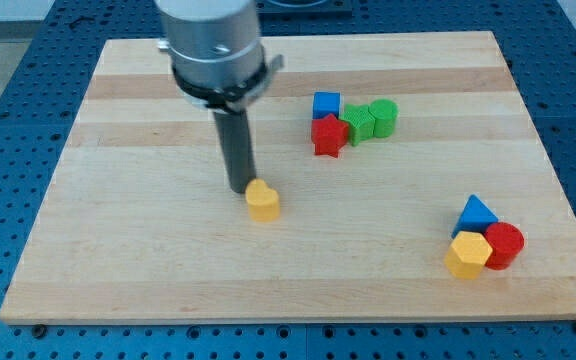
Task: Push the yellow heart to the yellow hexagon
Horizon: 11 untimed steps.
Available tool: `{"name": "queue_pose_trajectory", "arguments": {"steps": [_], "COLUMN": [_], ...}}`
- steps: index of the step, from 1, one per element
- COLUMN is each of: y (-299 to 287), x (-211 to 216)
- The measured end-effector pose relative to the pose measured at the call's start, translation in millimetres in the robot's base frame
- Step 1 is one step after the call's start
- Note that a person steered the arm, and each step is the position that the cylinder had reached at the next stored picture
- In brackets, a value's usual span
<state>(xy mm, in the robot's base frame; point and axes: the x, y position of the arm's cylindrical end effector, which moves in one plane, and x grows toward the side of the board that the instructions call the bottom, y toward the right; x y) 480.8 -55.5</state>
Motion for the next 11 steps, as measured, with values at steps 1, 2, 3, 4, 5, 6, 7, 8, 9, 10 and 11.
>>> {"name": "queue_pose_trajectory", "arguments": {"steps": [1, 2, 3, 4, 5, 6, 7, 8, 9, 10, 11], "y": [26.8, 25.4, -5.5, -10.4, 14.3, 65.3, 104.4, 120.1, 115.0, 129.8, 163.1], "x": [19.1, 21.5, 22.6, 41.6, 51.5, 51.5, 51.4, 51.4, 51.4, 51.4, 51.4]}}
